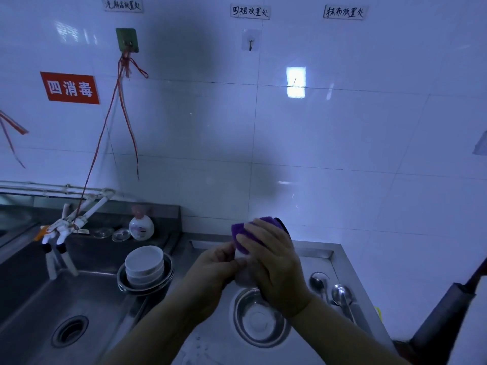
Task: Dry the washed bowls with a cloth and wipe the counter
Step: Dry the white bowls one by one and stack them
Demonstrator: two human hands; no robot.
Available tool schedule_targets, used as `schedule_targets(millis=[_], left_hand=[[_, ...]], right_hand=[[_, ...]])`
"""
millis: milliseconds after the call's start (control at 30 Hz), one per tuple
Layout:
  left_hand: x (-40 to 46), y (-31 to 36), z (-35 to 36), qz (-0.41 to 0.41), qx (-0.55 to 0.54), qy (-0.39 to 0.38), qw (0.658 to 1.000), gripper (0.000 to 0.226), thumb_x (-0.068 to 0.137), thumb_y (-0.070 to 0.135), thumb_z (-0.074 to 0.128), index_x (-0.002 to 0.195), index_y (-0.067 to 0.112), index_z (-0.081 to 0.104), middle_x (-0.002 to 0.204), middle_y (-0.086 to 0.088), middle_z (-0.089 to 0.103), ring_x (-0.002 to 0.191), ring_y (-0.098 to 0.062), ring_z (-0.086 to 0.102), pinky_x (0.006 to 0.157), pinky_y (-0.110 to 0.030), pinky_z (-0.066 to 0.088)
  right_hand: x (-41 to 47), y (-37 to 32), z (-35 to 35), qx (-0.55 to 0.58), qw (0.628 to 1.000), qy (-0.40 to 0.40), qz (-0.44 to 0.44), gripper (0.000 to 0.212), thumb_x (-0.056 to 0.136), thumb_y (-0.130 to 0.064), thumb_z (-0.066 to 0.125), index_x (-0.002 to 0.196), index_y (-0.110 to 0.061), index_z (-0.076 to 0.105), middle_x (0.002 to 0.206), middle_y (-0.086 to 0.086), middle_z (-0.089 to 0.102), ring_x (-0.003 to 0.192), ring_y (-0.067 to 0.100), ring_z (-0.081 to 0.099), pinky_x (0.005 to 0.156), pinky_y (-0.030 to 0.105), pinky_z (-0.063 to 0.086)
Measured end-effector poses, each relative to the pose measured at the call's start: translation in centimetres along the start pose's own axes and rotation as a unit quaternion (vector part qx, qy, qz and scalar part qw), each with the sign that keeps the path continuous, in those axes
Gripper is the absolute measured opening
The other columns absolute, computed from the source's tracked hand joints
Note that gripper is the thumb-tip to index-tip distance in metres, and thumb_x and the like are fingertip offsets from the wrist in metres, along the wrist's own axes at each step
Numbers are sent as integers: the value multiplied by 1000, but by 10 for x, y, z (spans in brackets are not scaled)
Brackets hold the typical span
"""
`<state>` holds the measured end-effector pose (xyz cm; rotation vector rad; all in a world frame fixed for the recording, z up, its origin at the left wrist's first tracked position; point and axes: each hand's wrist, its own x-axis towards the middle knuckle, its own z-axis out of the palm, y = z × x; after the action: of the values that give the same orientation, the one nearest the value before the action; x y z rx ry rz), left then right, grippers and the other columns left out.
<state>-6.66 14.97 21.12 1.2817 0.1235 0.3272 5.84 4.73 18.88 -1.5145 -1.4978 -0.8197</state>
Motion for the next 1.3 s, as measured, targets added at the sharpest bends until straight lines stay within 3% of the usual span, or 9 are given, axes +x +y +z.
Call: schedule_targets(millis=[100,200,333,500,667,900,1067,1200,1300], left_hand=[[2,3,2,15,29,7,999,29,78,9,55,98,20,73,104,-10,70,96,-24,67,74,-27,56],[3,6,3,25,32,21,999,28,74,9,57,95,17,73,99,-9,72,91,-22,68,73,-28,57],[5,9,-1,38,-5,44,998,31,73,10,55,101,14,68,96,-5,73,86,-19,68,69,-29,57],[15,15,-6,85,-156,89,980,33,76,7,50,106,2,62,97,-13,72,87,-22,69,74,-29,58],[15,10,-6,65,-142,87,984,34,76,7,51,108,1,61,99,-16,71,86,-23,69,72,-29,58],[22,19,-12,65,-171,94,979,37,78,7,48,111,-5,59,100,-20,68,88,-25,67,74,-30,57],[22,17,-20,47,-193,89,976,35,79,7,48,110,-4,61,102,-21,68,89,-26,67,76,-31,58],[21,15,-21,26,-179,69,981,31,79,5,48,99,0,71,101,-21,70,88,-27,69,73,-32,59],[20,13,-19,20,-154,76,985,33,79,6,50,107,0,65,104,-20,69,90,-27,68,75,-31,58]], right_hand=[[17,2,-4,103,984,19,144,31,98,-20,43,113,-6,66,117,6,65,114,12,55,101,24,42],[28,1,-5,221,927,29,302,26,100,-17,43,108,-18,68,111,-4,68,106,9,60,93,27,48],[26,-4,-5,288,876,38,385,29,101,-23,39,114,-33,62,117,-17,63,111,2,57,94,21,47],[6,-11,2,93,951,61,290,34,99,-20,44,133,-16,50,122,-9,55,113,12,50,96,20,42],[14,-8,0,-28,982,56,180,37,93,-17,45,121,4,59,114,17,58,106,17,46,95,21,42],[6,-5,-1,-25,998,13,47,39,100,-25,41,118,3,60,111,18,63,104,20,51,90,29,48],[-3,15,-10,-87,996,-4,-28,29,92,-16,54,113,1,65,105,16,67,96,25,55,80,41,54],[4,23,-14,-101,995,-15,-20,31,96,-17,48,112,3,66,105,17,67,93,29,60,77,43,54],[12,22,-16,-52,999,12,10,32,96,-15,46,108,7,66,102,19,67,91,30,61,79,40,54]])
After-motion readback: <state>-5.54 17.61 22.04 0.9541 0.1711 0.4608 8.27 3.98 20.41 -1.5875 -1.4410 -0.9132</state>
